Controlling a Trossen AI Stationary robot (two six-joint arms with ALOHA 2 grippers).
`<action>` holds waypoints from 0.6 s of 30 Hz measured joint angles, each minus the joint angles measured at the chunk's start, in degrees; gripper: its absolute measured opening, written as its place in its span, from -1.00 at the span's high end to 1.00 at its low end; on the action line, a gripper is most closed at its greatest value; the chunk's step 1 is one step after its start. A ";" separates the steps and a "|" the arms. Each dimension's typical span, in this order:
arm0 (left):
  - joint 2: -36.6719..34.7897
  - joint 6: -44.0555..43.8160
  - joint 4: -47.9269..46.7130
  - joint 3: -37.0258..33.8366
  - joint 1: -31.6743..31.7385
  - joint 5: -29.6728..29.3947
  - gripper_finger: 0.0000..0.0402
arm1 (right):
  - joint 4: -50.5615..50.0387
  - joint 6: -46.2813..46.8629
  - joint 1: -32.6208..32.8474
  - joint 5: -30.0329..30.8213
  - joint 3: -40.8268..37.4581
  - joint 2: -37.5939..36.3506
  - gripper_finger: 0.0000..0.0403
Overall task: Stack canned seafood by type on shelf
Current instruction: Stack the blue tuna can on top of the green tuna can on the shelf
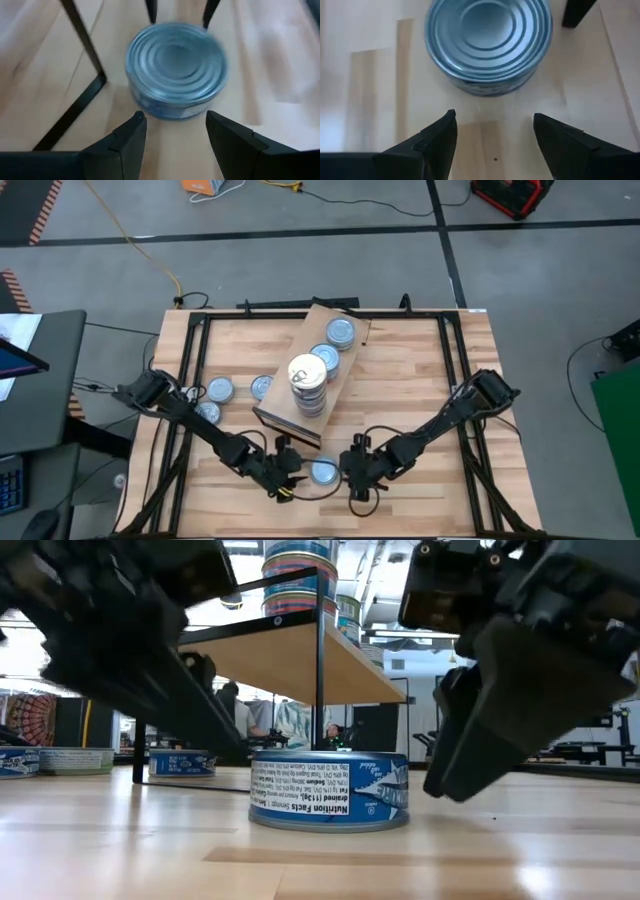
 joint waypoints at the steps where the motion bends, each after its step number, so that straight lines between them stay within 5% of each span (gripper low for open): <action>1: 0.71 0.43 0.21 0.01 0.28 0.02 0.00 | 0.00 -0.28 -0.03 0.64 -0.02 0.29 -0.44; 18: 5.79 2.02 4.64 1.64 1.00 -0.05 -0.01 | 9.91 -4.53 -0.59 1.25 1.43 3.14 -0.44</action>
